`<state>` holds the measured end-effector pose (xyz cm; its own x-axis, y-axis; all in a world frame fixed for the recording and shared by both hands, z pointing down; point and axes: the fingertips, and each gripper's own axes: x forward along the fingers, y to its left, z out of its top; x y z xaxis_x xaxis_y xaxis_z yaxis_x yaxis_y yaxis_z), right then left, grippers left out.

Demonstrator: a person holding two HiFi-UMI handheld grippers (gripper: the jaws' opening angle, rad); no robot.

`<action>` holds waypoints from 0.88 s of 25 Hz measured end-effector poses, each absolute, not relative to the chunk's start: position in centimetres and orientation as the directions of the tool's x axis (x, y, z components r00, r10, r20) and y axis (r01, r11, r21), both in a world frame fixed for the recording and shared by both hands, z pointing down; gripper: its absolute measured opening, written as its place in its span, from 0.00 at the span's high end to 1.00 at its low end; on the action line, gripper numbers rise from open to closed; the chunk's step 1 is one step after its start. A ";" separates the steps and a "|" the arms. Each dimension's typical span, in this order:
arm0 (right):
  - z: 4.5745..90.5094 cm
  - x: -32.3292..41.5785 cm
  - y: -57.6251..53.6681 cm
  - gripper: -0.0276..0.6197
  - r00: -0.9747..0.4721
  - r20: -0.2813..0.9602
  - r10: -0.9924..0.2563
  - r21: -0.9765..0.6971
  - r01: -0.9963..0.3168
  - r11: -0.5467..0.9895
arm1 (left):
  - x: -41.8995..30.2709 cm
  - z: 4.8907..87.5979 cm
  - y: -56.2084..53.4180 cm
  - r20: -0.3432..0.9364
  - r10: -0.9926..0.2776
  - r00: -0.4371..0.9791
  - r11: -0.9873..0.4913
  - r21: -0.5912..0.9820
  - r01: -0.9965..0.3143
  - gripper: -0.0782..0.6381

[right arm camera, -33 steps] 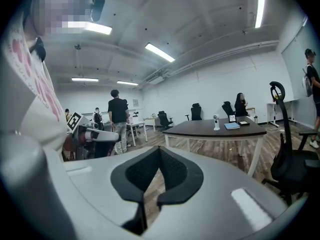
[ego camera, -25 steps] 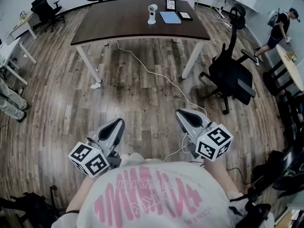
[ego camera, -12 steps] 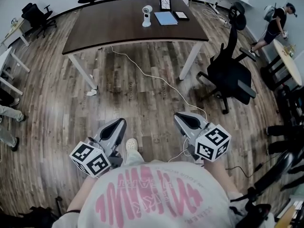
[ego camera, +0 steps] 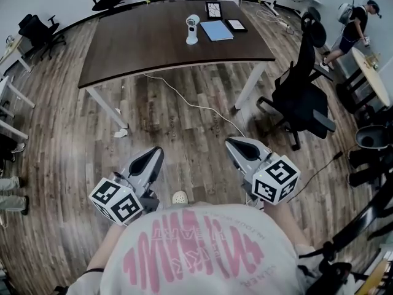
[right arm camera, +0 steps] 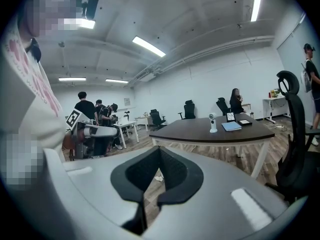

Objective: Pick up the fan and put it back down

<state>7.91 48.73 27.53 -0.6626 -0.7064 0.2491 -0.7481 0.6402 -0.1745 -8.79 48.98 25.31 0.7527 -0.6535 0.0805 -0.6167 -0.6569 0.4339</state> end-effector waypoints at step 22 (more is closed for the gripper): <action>28.3 1.5 39.1 0.95 -0.611 0.249 -0.751 -0.193 -0.792 0.580 | -15.2 26.4 38.3 0.061 -0.599 0.799 -0.701 0.442 -0.559 0.86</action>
